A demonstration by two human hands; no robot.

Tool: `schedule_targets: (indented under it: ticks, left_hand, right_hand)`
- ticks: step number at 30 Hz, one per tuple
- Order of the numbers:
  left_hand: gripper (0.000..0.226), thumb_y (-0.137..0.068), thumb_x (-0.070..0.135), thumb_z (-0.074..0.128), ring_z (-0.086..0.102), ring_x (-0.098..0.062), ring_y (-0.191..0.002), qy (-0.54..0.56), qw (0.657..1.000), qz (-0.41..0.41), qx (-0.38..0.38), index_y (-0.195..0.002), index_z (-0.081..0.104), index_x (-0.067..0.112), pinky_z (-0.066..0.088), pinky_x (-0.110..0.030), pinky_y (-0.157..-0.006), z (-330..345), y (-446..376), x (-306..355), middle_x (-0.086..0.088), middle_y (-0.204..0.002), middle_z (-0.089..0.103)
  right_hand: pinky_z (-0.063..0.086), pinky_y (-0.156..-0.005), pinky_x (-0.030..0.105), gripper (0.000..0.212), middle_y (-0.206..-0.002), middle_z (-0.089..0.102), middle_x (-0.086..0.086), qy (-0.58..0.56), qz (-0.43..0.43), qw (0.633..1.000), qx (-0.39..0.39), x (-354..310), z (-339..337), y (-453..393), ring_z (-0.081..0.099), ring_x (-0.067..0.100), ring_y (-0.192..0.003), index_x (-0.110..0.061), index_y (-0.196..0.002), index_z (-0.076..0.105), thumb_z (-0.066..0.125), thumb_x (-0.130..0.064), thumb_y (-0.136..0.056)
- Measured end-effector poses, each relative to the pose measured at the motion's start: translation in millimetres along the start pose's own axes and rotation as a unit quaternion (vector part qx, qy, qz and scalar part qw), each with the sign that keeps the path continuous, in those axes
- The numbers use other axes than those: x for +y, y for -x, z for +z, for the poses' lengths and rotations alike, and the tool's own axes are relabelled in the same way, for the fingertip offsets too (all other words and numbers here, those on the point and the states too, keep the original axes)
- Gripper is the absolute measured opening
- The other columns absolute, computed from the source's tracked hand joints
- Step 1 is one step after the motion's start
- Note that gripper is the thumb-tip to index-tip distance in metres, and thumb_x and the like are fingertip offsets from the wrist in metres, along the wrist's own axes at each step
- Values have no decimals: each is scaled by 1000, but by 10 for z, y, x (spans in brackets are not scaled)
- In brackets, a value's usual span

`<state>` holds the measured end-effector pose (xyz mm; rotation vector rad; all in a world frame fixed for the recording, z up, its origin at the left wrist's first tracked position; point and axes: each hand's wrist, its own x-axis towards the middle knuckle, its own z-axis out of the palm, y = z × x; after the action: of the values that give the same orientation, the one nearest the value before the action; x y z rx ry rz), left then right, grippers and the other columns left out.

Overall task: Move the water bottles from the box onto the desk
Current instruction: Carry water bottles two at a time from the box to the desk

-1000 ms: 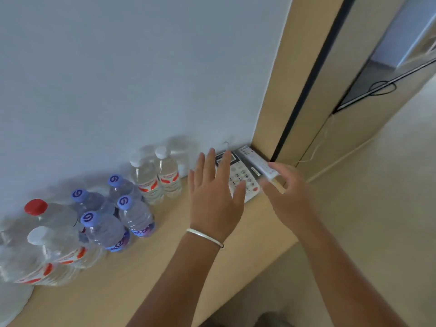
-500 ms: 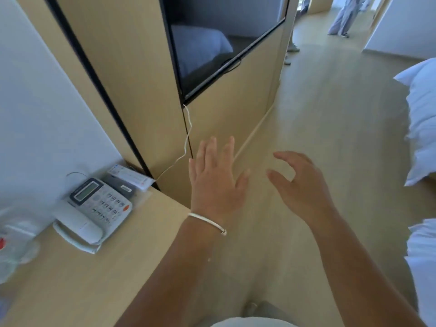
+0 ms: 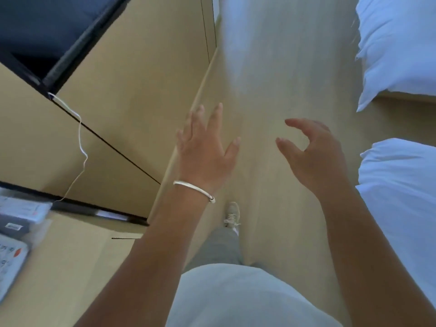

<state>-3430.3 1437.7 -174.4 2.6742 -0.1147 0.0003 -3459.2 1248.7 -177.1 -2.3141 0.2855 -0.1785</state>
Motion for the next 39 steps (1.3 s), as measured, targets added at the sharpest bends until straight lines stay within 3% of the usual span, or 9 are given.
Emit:
schedule_targets:
  ticks: [4, 7, 13, 21, 30, 39]
  left_hand:
    - [74, -92, 47, 51, 10, -32, -151, -16, 1000, 15, -14, -156, 22, 24, 12, -51, -120, 347, -700, 242, -15, -162, 18]
    - [74, -89, 48, 50, 13, -33, -150, -14, 999, 33, -20, -155, 26, 24, 14, -53, -119, 663, -1409, 591, -15, -161, 22]
    - [74, -93, 52, 51, 4, -28, -152, -41, 992, 82, -88, -156, 19, 30, 7, -53, -119, 1236, -2655, 1466, -10, -164, 13]
    - [76, -95, 57, 44, -7, -24, -152, -86, 972, 112, -189, -156, 6, 35, -1, -52, -121, 1808, -3671, 2376, -6, -166, 0]
    - [77, -95, 56, 45, -7, -22, -152, -112, 969, 67, -211, -156, 4, 35, -1, -50, -122, 2652, -4991, 3517, -6, -166, -1]
    - [76, -95, 56, 44, -8, -22, -152, -112, 970, 62, -205, -156, 4, 35, -1, -50, -122, 2978, -6184, 4555, -6, -166, -2]
  right_hand:
    - [29, -93, 15, 41, -133, 57, -1, 9, 34, 999, 13, 417, -50, -601, 54, 16, -120, -22, -129, 63, 68, -28, -89]
    - [35, -104, 27, 43, -135, 56, 3, 40, 36, 998, 33, 777, -133, -1234, 51, 22, -125, -19, -129, 62, 69, -27, -88]
    - [35, -110, 39, 48, -139, 52, 7, 106, 41, 993, 40, 1249, -474, -2440, 45, 26, -130, -16, -133, 59, 69, -29, -87]
    - [35, -111, 52, 54, -136, 53, 11, 118, 64, 990, 47, 1886, -996, -3585, 43, 31, -134, -14, -132, 59, 60, -37, -83]
    - [36, -111, 54, 56, -140, 51, 10, 73, 47, 996, 19, 2938, -1587, -5234, 39, 31, -138, -15, -134, 57, 58, -38, -83]
    - [29, -114, 57, 58, -143, 49, 10, 97, 27, 995, -9, 3464, -2311, -6726, 33, 30, -143, -17, -136, 56, 57, -40, -83]
